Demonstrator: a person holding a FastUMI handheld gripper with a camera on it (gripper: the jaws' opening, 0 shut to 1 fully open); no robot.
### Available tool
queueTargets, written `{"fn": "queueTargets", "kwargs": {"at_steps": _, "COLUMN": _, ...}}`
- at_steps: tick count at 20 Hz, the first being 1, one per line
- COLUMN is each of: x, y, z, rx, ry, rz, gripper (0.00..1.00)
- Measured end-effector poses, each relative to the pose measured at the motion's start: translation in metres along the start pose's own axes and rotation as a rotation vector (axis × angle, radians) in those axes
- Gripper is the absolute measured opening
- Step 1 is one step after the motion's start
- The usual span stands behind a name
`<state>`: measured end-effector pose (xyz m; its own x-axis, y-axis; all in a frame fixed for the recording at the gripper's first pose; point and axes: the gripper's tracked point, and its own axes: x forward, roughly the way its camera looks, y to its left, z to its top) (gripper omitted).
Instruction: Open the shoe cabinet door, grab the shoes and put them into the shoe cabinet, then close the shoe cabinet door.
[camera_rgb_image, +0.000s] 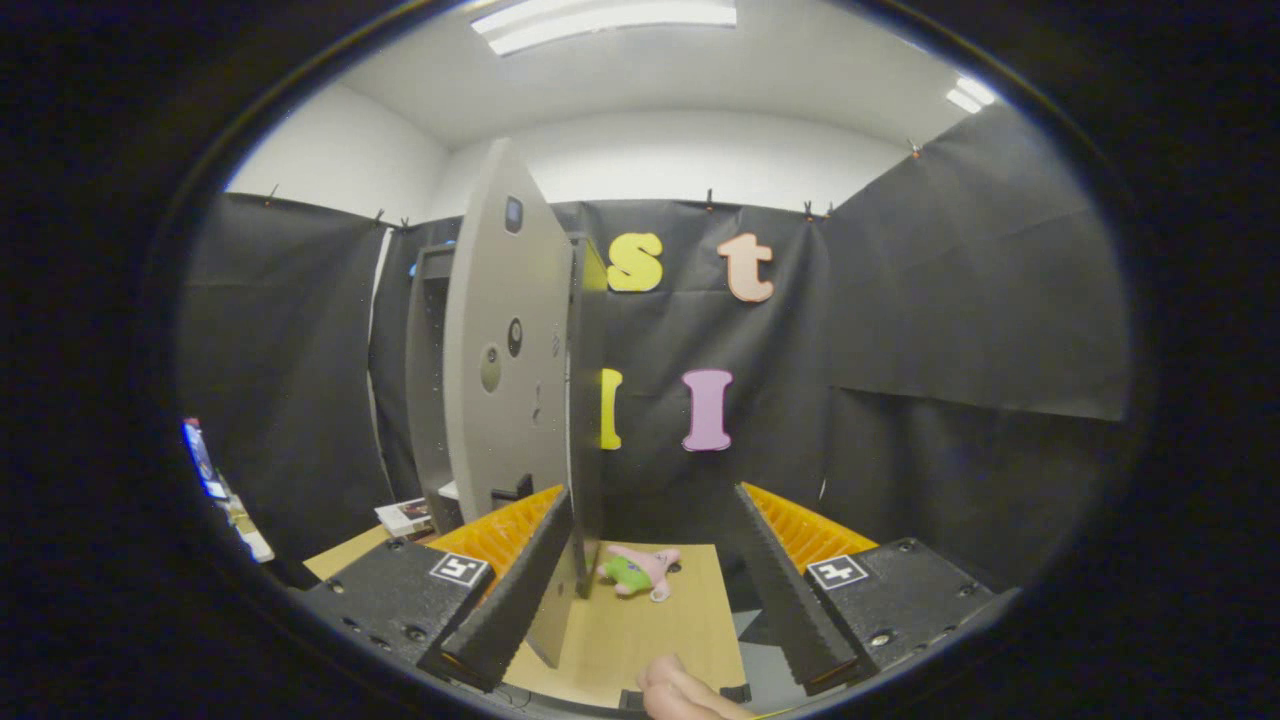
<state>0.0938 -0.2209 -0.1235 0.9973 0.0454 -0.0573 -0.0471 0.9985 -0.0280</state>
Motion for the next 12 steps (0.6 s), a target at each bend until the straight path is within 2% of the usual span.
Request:
{"fn": "queueTargets", "kwargs": {"at_steps": 3, "x": 0.031, "y": -0.011, "z": -0.023, "rx": 0.002, "ry": 0.046, "rz": -0.036, "gripper": 1.00}}
{"fn": "queueTargets", "kwargs": {"at_steps": 8, "x": 0.080, "y": 0.006, "z": -0.049, "rx": 0.004, "ry": 0.106, "rz": -0.012, "gripper": 1.00}}
{"fn": "queueTargets", "kwargs": {"at_steps": 12, "x": 0.105, "y": 0.041, "z": -0.072, "rx": -0.002, "ry": 0.158, "rz": 0.021, "gripper": 1.00}}
